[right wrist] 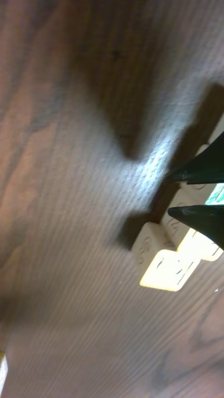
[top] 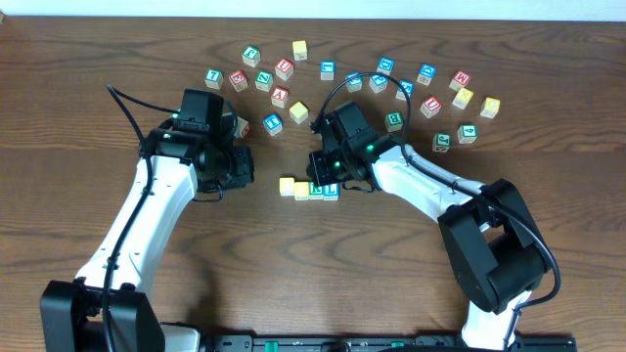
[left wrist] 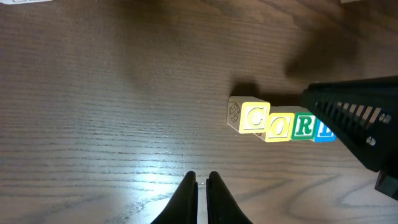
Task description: Spell out CORL
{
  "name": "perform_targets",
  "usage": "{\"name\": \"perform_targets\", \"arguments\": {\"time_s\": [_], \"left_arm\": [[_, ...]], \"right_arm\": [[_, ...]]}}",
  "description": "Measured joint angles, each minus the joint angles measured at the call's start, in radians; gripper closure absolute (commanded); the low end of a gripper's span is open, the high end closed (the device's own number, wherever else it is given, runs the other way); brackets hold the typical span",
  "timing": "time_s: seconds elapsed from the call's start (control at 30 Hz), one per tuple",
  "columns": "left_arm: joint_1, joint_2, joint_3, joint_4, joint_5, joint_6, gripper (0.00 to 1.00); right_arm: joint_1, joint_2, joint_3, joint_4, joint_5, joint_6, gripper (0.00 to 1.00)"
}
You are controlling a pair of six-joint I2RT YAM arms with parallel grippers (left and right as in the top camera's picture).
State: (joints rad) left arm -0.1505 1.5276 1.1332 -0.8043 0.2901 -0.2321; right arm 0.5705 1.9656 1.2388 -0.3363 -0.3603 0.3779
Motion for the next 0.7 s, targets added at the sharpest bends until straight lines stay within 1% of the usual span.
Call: {"name": "perform_targets", "arguments": {"time_s": [0.17,0.47,0.63,0.7], "left_arm": [[0.0,0.0,0.0,0.0,0.0,0.0,0.92],[0.0,0.0,0.0,0.001,0.0,0.0,0.93],[0.0,0.0,0.0,0.0,0.0,0.0,0.92],[0.0,0.0,0.0,0.001,0.0,0.0,0.93]], "right_arm": [[0.0,0.0,0.0,0.037,0.0,0.0,0.9],[0.016,0.002,0.0,0.109,0.0,0.0,0.89],[0.034,0.007,0.0,0.146,0.001,0.001,0.94],[0.035,0.011,0.0,0.178,0.001,0.005,0.97]]}}
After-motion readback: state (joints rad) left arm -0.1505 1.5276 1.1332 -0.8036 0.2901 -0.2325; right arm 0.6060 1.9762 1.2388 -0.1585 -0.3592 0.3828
